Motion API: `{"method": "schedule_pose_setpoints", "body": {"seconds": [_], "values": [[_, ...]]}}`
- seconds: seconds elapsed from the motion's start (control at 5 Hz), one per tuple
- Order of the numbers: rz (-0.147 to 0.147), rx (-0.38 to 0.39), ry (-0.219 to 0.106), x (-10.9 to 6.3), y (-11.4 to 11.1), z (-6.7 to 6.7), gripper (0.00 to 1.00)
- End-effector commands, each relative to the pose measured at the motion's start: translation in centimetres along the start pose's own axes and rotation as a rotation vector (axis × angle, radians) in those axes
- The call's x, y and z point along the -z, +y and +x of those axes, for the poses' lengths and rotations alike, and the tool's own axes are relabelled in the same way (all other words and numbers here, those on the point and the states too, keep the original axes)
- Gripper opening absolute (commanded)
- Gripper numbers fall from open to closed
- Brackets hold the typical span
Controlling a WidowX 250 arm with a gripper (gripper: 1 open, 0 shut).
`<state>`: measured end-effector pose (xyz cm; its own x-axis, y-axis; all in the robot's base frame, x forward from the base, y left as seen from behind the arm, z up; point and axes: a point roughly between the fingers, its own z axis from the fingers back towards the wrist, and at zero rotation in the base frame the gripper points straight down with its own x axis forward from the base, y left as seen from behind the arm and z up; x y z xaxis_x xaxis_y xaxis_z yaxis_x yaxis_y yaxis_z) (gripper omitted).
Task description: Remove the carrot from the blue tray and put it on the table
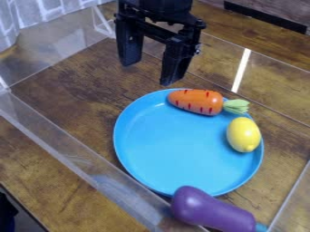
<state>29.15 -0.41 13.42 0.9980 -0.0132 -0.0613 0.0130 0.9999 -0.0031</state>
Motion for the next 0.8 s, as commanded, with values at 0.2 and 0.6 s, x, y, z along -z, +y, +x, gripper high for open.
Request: {"method": "schedule_pose_setpoints", "body": {"seconds": [0.2,0.6], "values": [[0.016,0.197,0.003,1.4,-0.6,1.3,1.00],[0.052,0.391,-0.031,3.2,-1.7,3.6,1.00]]}}
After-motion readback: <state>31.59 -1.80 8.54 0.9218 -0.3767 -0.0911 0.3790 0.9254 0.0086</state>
